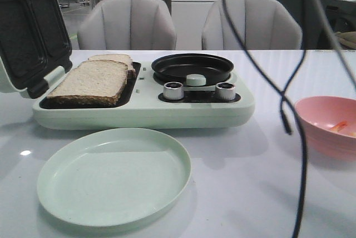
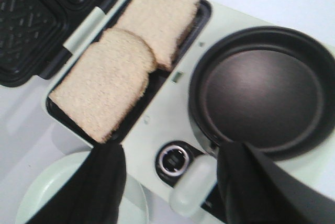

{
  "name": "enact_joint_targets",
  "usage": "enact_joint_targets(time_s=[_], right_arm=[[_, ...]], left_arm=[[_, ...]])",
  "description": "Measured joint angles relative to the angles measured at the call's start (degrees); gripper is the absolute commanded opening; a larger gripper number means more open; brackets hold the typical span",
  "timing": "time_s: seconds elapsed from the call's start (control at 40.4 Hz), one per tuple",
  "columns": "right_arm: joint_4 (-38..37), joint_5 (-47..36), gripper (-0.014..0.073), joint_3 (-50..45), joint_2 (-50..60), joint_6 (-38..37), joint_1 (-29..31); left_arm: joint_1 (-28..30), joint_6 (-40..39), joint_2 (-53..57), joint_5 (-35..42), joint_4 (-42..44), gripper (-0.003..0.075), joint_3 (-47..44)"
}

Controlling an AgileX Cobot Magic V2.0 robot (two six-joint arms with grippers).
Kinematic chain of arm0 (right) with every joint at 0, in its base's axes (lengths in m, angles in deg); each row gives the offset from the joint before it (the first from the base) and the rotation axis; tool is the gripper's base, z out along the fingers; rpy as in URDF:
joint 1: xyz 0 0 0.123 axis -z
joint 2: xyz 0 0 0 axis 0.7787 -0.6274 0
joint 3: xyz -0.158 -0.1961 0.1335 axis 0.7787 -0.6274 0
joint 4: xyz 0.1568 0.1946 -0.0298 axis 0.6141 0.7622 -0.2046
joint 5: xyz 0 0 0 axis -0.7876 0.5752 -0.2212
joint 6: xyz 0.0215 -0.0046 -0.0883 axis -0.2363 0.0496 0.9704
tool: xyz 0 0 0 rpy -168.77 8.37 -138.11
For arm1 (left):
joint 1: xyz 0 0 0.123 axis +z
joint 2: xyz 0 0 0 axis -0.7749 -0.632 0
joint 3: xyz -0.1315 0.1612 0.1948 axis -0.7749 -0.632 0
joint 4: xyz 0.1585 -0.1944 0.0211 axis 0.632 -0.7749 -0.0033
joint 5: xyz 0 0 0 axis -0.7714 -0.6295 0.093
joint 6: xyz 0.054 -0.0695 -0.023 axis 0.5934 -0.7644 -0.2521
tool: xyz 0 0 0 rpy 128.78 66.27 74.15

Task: Make breakfast with bread and shrimp
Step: 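Release the bread and withdraw the right gripper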

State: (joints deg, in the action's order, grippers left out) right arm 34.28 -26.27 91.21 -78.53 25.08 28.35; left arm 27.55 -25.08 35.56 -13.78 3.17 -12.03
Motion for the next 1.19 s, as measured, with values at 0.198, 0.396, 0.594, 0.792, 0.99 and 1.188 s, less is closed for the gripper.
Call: enact_joint_targets(time_s=[0.198, 0.396, 0.594, 0.792, 0.99, 1.188], right_arm=[[-6.6, 1.4, 0.0482, -7.0, 12.0, -4.2, 3.2], [-7.2, -4.1, 0.0482, -23.2, 27.4, -4.5, 3.9], [-7.2, -12.1, 0.0482, -38.8, 43.0, -4.5, 3.9], [-7.2, -18.6, 0.0482, -51.8, 58.5, -4.5, 3.9], [-7.2, -22.9, 0.0482, -63.9, 74.9, -3.9, 3.9], [-7.2, -25.3, 0.0482, -74.1, 88.0, -3.7, 3.9]], left_arm=[[0.0, 0.0, 0.0, 0.0, 0.0, 0.0636, 0.0], [0.0, 0.0, 0.0, 0.0, 0.0, 0.0636, 0.0], [0.0, 0.0, 0.0, 0.0, 0.0, 0.0636, 0.0], [0.0, 0.0, 0.0, 0.0, 0.0, 0.0636, 0.0], [0.0, 0.0, 0.0, 0.0, 0.0, 0.0636, 0.0], [0.0, 0.0, 0.0, 0.0, 0.0, 0.0636, 0.0]])
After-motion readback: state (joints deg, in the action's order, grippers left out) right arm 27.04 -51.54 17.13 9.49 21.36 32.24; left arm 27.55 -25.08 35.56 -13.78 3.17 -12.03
